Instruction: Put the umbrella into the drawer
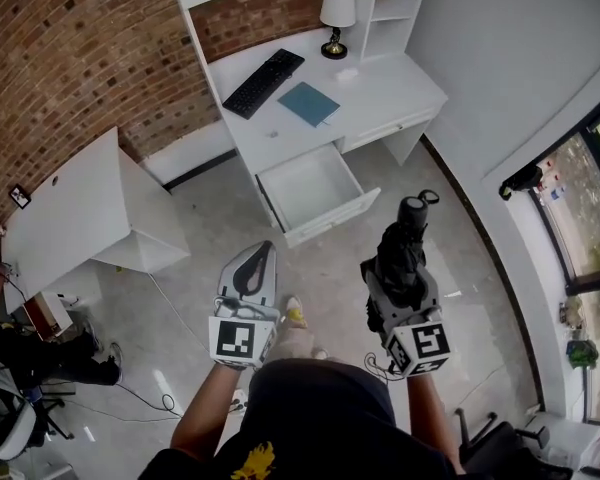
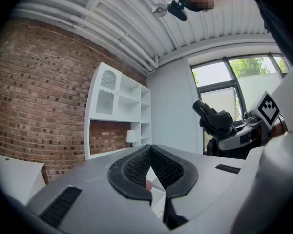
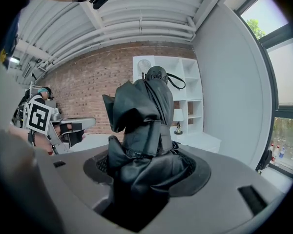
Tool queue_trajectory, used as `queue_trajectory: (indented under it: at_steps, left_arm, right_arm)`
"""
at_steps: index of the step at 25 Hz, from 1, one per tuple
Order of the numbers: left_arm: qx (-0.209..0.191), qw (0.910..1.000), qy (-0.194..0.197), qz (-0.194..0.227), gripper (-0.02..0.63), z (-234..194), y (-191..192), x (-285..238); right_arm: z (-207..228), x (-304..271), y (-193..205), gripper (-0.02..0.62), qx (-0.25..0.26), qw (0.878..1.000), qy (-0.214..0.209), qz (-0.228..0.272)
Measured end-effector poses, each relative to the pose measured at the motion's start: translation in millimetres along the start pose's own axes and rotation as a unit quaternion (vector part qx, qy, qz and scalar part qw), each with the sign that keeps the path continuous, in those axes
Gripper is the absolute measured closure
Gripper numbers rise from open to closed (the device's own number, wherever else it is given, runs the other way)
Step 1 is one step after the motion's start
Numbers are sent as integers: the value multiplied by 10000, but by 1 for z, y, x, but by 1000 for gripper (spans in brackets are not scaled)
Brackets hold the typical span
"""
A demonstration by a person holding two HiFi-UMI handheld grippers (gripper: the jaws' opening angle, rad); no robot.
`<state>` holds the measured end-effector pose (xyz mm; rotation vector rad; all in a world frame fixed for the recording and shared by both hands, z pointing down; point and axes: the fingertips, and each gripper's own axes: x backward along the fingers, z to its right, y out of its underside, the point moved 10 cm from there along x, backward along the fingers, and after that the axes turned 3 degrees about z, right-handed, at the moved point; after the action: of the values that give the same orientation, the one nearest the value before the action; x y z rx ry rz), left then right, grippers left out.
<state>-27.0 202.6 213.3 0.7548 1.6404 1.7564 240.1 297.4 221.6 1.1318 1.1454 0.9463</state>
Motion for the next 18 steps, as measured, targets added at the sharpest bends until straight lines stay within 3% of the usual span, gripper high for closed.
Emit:
queue_trajectory:
  at_steps: [18]
  left_arm:
    - [302, 9990, -121, 291, 588, -130, 8, -84]
  right_arm:
    - [-13, -150, -36, 336, 422, 9987, -34, -267]
